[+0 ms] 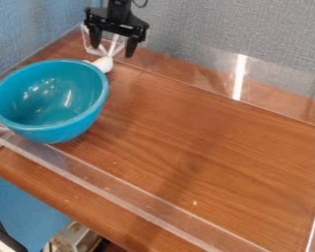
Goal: Put the mushroom in the blue bowl
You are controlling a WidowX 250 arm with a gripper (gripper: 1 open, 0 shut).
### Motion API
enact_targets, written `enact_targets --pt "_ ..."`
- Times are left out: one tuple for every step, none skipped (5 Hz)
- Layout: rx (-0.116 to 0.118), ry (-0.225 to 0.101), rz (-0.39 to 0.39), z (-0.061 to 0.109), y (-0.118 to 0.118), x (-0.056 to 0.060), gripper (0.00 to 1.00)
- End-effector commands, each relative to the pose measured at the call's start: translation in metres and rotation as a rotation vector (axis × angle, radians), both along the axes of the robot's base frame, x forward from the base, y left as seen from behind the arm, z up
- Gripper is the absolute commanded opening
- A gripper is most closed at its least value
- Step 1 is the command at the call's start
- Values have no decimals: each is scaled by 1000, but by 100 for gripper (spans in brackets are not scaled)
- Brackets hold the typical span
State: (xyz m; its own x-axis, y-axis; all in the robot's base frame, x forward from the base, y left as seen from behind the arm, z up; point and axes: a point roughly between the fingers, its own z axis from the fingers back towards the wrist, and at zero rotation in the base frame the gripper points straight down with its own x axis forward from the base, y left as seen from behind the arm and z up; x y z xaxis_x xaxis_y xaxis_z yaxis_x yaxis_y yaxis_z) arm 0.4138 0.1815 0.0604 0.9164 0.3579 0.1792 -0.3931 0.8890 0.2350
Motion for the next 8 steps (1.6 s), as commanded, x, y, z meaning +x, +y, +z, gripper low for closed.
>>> enact_targets --pt "35 -61 20 22 17 4 100" --pt "34 -49 23 13 18 5 100" --pt "33 -40 27 6 18 5 100" --pt "32 -34 33 2 18 5 0" --pt "31 -32 39 2 18 5 0" --pt "31 -31 43 6 16 5 0" --pt "30 -30 48 10 15 5 0" --pt "29 -30 53 14 13 5 0"
